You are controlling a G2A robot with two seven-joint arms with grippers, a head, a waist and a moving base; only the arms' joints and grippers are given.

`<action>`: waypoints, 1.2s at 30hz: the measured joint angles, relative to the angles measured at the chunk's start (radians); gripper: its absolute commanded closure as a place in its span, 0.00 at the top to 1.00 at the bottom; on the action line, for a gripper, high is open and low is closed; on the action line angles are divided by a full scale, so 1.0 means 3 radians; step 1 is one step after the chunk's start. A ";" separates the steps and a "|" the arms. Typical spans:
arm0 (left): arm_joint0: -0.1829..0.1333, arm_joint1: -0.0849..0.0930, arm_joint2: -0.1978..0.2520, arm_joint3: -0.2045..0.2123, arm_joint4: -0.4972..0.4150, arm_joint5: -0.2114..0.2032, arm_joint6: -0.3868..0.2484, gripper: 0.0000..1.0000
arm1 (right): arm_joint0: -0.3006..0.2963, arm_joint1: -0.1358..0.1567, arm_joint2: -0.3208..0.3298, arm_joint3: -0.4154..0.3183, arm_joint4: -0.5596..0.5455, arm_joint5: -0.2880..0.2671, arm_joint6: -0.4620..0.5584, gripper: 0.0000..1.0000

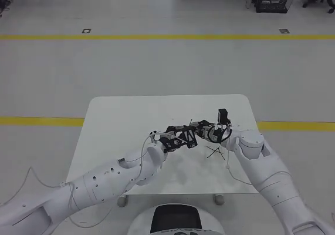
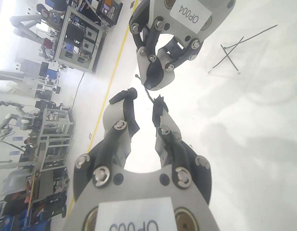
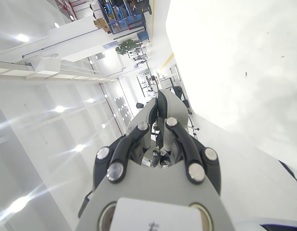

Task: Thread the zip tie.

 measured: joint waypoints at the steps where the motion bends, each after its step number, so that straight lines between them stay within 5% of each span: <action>1: 0.0001 0.0000 -0.0003 -0.0001 0.0000 0.0002 0.0002 0.18 | 0.0001 0.0000 -0.0002 -0.0001 -0.0003 0.0001 0.0001 0.00; 36: -0.0130 0.0011 0.0165 0.0012 0.0000 0.0009 -0.0043 0.18 | -0.0005 0.0014 -0.0050 -0.0085 -0.0154 -0.0071 0.0059 0.00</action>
